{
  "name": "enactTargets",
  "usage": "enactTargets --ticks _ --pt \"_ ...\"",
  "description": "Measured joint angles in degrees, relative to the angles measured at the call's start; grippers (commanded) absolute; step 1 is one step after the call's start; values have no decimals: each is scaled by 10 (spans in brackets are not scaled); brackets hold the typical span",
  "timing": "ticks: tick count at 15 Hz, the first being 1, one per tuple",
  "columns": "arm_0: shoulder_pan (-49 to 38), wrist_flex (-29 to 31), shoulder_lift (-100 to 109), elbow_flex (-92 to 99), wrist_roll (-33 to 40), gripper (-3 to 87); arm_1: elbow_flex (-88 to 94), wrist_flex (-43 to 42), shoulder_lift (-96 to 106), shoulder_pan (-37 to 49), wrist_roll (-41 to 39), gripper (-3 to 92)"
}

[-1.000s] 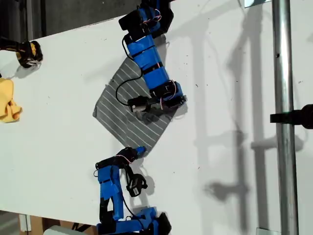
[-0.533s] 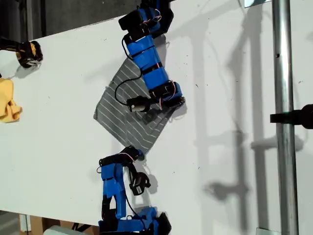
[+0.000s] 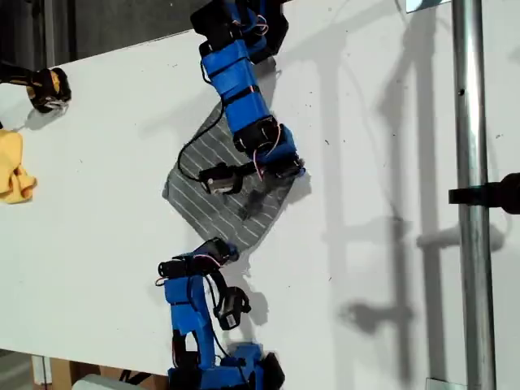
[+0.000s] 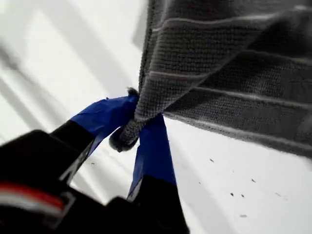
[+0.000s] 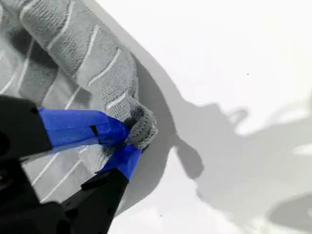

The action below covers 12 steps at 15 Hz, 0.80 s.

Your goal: Grasp corners of a towel and fold twice.

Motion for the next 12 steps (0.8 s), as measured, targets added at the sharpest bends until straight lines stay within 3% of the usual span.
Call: enactTargets --ticks 3,12 --pt "4 -33 141 93 -12 -28 -58 1 -17 -6 -45 -2" --pt "-55 -194 225 178 29 -28 109 88 140 67 37 -2"
